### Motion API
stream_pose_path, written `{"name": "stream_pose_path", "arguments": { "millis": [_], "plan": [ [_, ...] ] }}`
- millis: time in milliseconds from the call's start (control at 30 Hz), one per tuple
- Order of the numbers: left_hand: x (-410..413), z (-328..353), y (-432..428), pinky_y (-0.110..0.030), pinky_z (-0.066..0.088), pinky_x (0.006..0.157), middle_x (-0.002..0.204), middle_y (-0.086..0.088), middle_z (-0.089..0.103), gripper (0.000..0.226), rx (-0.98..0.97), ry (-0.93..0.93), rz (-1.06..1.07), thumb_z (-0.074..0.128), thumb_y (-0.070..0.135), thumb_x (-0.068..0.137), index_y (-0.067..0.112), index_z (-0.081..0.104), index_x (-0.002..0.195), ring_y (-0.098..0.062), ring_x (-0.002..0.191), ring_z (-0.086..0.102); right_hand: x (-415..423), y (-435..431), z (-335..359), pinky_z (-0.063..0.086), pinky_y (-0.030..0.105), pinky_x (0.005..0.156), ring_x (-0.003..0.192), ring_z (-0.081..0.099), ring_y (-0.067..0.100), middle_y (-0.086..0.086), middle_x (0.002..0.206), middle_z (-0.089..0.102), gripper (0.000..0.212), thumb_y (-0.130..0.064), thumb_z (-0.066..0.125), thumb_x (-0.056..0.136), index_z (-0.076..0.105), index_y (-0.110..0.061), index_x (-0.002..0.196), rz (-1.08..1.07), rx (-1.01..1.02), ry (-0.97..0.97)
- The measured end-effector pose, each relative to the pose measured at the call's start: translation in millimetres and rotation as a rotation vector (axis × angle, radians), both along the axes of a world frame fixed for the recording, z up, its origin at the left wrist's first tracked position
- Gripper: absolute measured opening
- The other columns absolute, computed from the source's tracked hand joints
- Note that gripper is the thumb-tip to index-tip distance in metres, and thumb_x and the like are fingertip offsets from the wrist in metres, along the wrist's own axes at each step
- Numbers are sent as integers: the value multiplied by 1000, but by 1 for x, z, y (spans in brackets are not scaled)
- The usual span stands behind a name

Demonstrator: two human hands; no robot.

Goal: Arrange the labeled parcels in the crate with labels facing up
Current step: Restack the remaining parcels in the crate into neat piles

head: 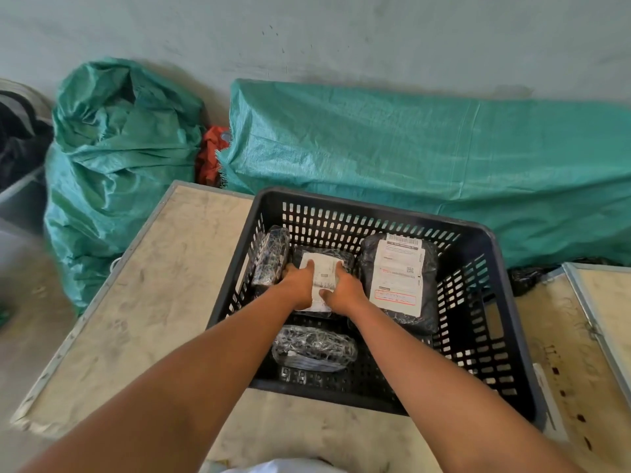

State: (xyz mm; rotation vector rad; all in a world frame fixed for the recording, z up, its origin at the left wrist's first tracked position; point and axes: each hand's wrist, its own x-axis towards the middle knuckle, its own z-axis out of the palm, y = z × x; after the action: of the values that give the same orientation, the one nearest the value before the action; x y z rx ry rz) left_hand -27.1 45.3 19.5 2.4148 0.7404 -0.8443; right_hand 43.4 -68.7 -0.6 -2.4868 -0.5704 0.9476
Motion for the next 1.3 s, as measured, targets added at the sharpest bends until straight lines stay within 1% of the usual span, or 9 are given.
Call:
{"name": "stream_pose_path", "arguments": {
  "millis": [200, 300, 500, 667, 800, 967, 1100, 1200, 1300],
  "plan": [
    [-10, -37, -2, -48, 26, 118, 165, -23, 8, 68, -59, -217, 131, 50, 8, 103, 14, 17, 162, -44, 148, 19, -3, 5, -13, 46, 28, 106, 130, 55, 31, 20, 149, 48, 90, -7, 67, 95, 8, -5, 164, 17, -108, 12],
    [-8, -48, 4, -47, 27, 118, 165, -24, 2, 72, -58, -207, 96, 55, 2, 99, 9, 18, 161, -45, 148, 23, -5, 7, -20, 51, 35, 104, 123, 59, 33, 21, 140, 54, 69, 2, 64, 93, 34, 0, 154, -2, -104, -5],
    [-11, -49, -1, -48, 22, 121, 168, -18, -9, 68, -31, -260, 62, 44, 5, 104, 12, 10, 162, -42, 151, 16, -5, 8, -25, 50, 38, 106, 129, 56, 37, 28, 149, 44, 71, 11, 60, 91, 33, 0, 156, -31, -81, -4],
    [-1, -11, 4, -38, 39, 113, 165, -27, -9, 104, -75, -249, 90, 77, -1, 85, 20, 11, 162, -38, 143, 39, -6, 2, -26, 49, 33, 104, 123, 60, 33, 20, 136, 60, 60, 2, 64, 93, 45, -2, 149, -51, -1, -5],
    [-11, 33, 11, -40, 26, 118, 166, -22, 15, 89, -98, -445, 105, 81, 8, 84, 19, 32, 158, -35, 151, 23, -10, -1, -17, 37, 32, 116, 141, 47, 32, 17, 155, 46, 76, 0, 69, 92, 34, -8, 160, -24, 16, -11],
    [-62, 80, 31, -19, 32, 103, 153, 2, 49, 67, -145, -837, 199, 77, 24, 88, 35, 49, 148, -12, 133, 50, -15, 11, -3, 35, 32, 116, 142, 47, 29, 11, 156, 49, 61, -17, 69, 98, 45, -12, 154, 41, 184, -65],
    [-113, 99, 49, -17, 46, 101, 133, 10, 65, 46, -111, -1143, 360, 72, 21, 92, 28, 61, 137, 2, 121, 58, -29, 41, 9, 39, 40, 114, 147, 39, 28, 6, 162, 40, 61, -36, 58, 104, 33, -33, 159, 18, 343, 55],
    [-136, 91, 58, -22, 36, 111, 145, -4, 57, 53, 34, -1062, 369, 74, 20, 90, 22, 58, 141, -12, 136, 48, -41, 62, 13, 36, 31, 111, 149, 36, 23, -1, 166, 34, 65, -48, 53, 103, 23, -46, 160, 41, 428, 122],
    [-152, 75, 58, -30, 30, 114, 153, -9, 47, 69, -46, -847, 351, 71, 26, 92, 28, 42, 154, -23, 145, 38, -52, 71, 12, 37, 24, 104, 145, 42, 19, -3, 161, 42, 75, -59, 57, 97, 20, -47, 161, 106, 422, 115]
  ]
}}
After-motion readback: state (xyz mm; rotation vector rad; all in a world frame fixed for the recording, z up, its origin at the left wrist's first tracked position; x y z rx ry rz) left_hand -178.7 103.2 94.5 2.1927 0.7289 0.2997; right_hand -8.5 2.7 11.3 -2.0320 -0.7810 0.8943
